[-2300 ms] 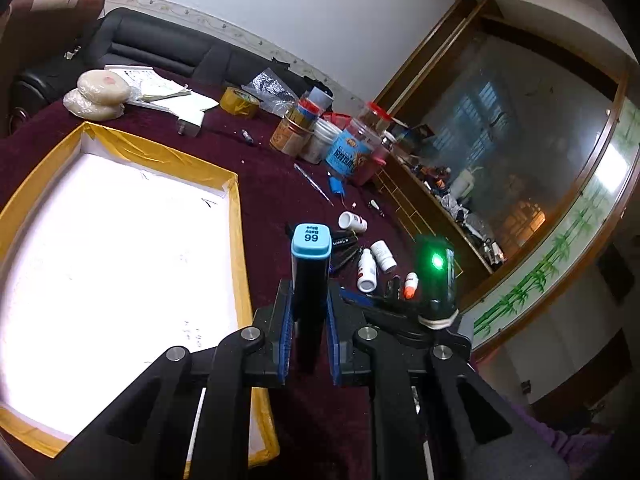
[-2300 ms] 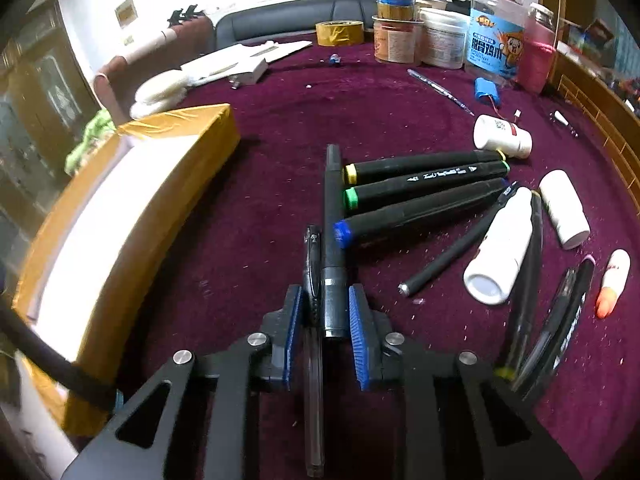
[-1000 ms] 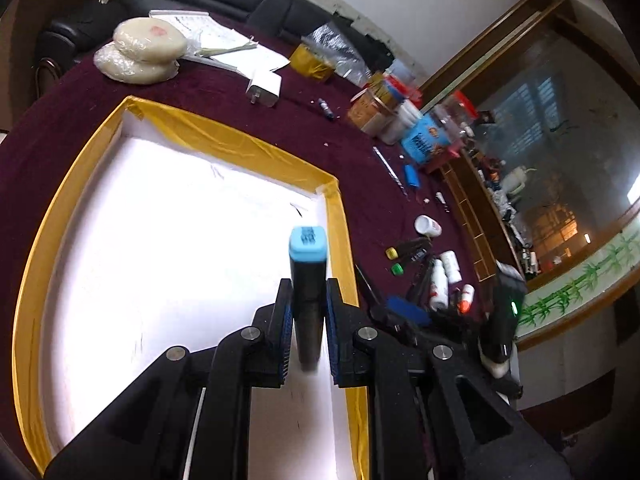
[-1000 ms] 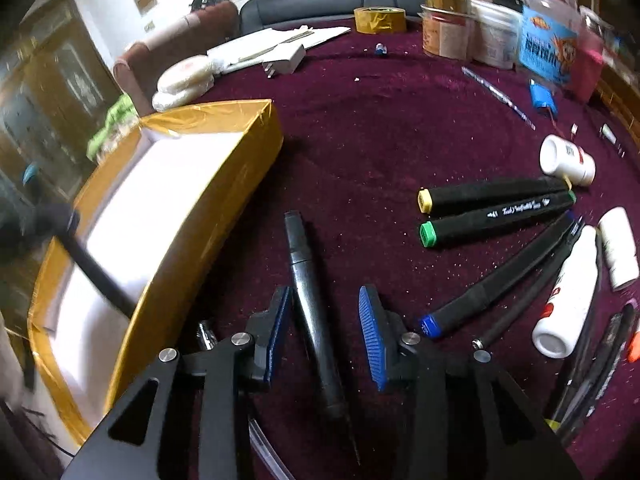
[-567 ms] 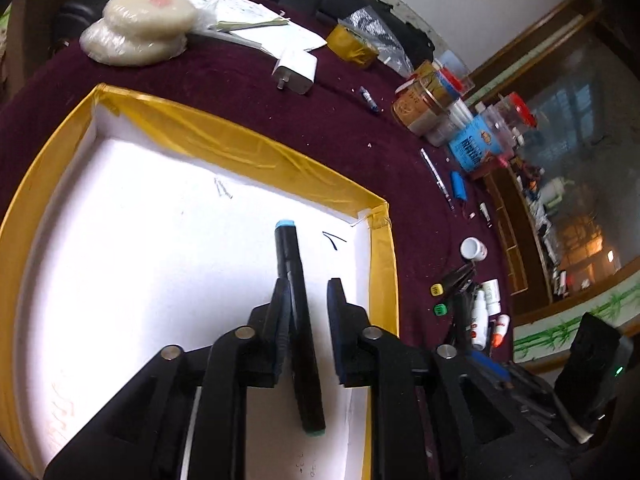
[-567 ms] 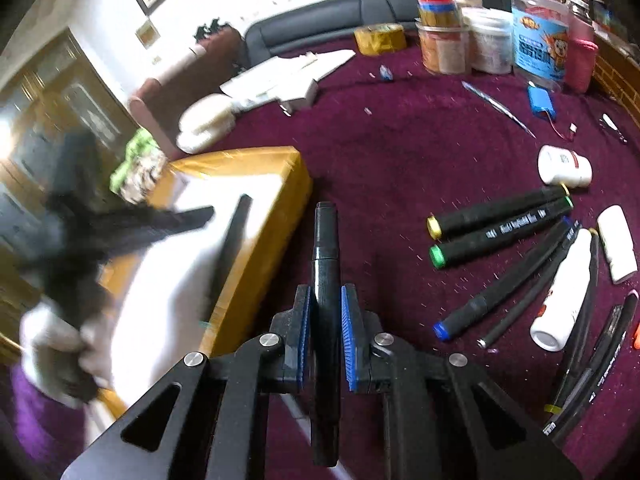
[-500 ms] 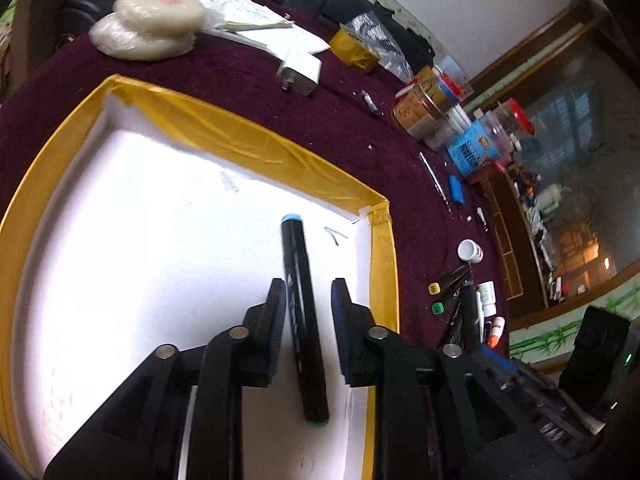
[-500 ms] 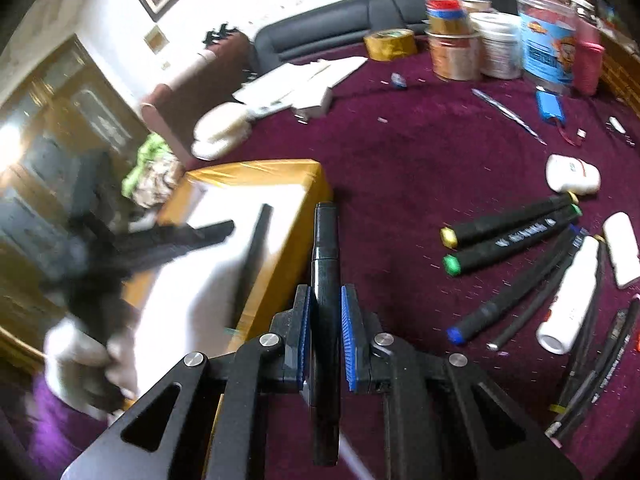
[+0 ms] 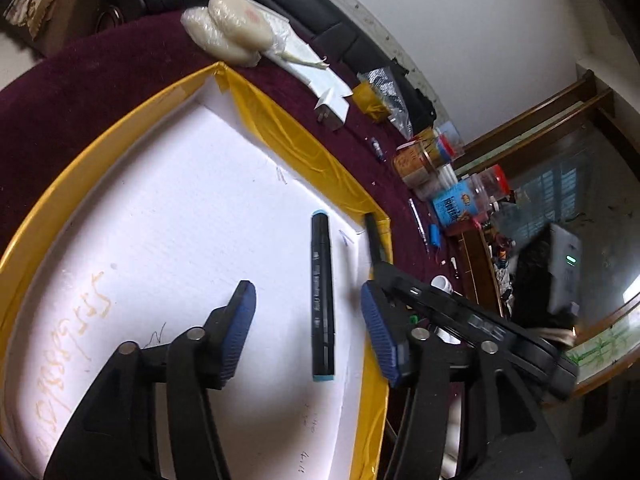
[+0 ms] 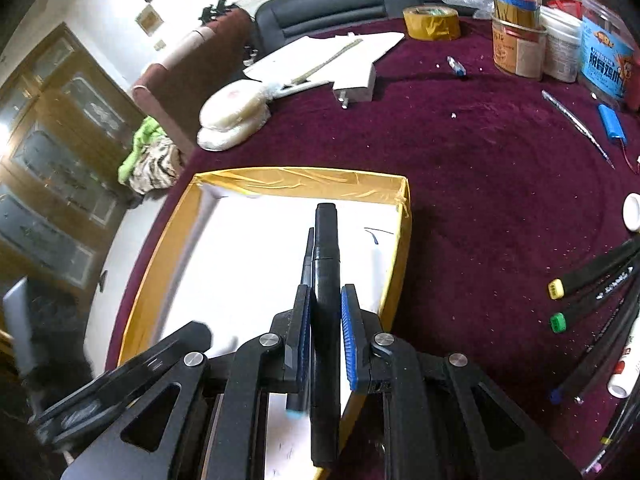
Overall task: Organize rigid objects
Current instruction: 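Lower both held markers into the white box and open both tools, then return the left tool to the table and grasp the clear ballpoint pen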
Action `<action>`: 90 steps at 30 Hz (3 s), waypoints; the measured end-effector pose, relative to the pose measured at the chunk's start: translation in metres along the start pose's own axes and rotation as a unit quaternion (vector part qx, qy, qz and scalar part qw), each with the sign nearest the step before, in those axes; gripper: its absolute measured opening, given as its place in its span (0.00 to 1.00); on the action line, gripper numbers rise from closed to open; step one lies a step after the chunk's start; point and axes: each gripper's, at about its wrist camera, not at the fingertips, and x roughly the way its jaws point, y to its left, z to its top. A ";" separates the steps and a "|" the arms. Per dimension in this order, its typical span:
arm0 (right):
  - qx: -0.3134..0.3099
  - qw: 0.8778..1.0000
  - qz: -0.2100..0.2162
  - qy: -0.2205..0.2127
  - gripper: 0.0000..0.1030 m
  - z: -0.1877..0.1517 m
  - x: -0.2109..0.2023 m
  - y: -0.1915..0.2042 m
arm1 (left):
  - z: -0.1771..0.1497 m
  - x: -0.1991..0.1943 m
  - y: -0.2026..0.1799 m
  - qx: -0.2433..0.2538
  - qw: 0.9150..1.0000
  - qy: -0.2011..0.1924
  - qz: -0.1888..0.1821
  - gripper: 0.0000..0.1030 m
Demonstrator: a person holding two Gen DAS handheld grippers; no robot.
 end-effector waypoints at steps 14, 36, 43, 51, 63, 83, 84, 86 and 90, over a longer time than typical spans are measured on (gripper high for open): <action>-0.069 0.957 -0.133 -0.250 1.00 -0.042 -0.134 -0.027 | -0.037 -0.029 -0.074 0.112 0.993 -0.041 -0.007 0.59; 0.089 0.940 -0.170 -0.281 0.98 -0.125 -0.161 -0.208 | -0.156 0.080 -0.154 0.216 0.962 0.127 0.109 0.65; 0.161 0.942 -0.120 -0.268 0.98 -0.127 -0.159 -0.241 | -0.150 0.108 -0.167 0.251 0.954 0.112 0.120 0.49; 0.171 0.942 -0.112 -0.266 0.98 -0.131 -0.158 -0.245 | -0.144 0.127 -0.180 0.288 0.942 0.102 0.136 0.37; 0.177 0.941 -0.111 -0.265 0.98 -0.132 -0.157 -0.248 | -0.154 0.147 -0.199 0.390 0.895 0.086 0.199 0.25; 0.185 0.938 -0.105 -0.273 0.98 -0.135 -0.163 -0.251 | -0.138 0.131 -0.177 0.366 0.917 0.067 0.143 0.07; 0.186 0.937 -0.101 -0.278 0.98 -0.137 -0.168 -0.252 | -0.135 0.126 -0.172 0.341 0.930 0.076 0.113 0.07; 0.194 0.933 -0.099 -0.286 0.98 -0.140 -0.181 -0.256 | -0.132 0.117 -0.166 0.316 0.942 0.082 0.080 0.07; 0.205 0.930 -0.112 -0.283 0.98 -0.139 -0.205 -0.276 | -0.131 0.092 -0.165 0.293 0.954 0.069 0.016 0.07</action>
